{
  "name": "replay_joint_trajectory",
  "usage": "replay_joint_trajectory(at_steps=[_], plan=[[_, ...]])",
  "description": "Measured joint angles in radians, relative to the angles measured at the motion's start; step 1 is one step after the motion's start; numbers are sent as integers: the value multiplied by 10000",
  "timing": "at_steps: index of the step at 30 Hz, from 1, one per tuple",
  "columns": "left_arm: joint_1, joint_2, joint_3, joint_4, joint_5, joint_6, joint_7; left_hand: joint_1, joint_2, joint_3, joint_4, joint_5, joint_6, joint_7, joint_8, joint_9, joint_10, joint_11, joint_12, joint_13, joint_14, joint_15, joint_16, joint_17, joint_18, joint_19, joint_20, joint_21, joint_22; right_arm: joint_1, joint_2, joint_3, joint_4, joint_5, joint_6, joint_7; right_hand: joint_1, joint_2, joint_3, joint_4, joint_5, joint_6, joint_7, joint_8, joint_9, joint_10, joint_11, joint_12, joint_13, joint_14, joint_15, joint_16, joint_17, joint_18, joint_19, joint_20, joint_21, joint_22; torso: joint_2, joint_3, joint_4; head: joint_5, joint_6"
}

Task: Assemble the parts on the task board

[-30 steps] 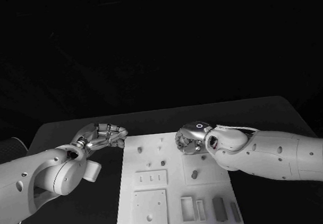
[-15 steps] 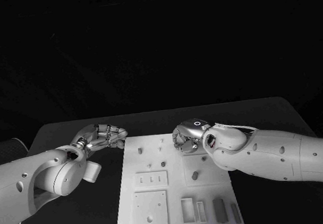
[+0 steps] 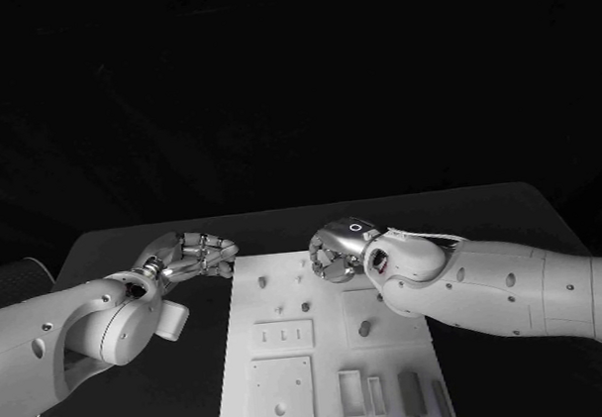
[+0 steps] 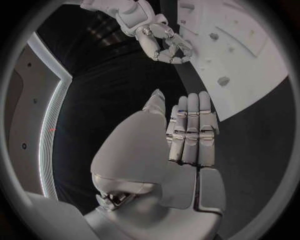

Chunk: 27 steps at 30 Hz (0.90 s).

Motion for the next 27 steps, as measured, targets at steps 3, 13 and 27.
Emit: replay_joint_trajectory(at_steps=[3,13,27], plan=[[0,21,0,-5,-14,-31,-1,0,0,0,0,0,0,0,0,0,0,0,0,0,0,0,-14,12,0,0,0,0,0,32,178,11,-135,-33,-82,-104,39,-65,30,30,0,55,-10,0,16,2,-2,0,-4,17,-16,0,0,0,36,-33,20,0,1,0,5,3,6],[0,89,-1,-26,-300,-127,-2,0,0,0,0,0,0,0,0,0,0,0,0,9,0,0,-39,26,-2,0,0,-39,0,81,809,15,-752,-99,-408,-320,-1,-105,66,125,-41,58,-11,-6,21,19,-19,0,-15,19,-16,0,-1,0,54,-18,39,0,3,-17,15,26,57],[0,151,-1,-70,-401,-144,-2,40,41,0,0,0,0,0,0,0,0,0,0,16,0,0,-39,41,-2,0,0,-39,0,-72,1356,11,-1379,-255,-561,-380,40,-146,94,152,-41,56,-7,-20,7,36,-35,0,-26,18,-14,0,-1,-1,106,-35,38,0,13,-11,11,69,80]])
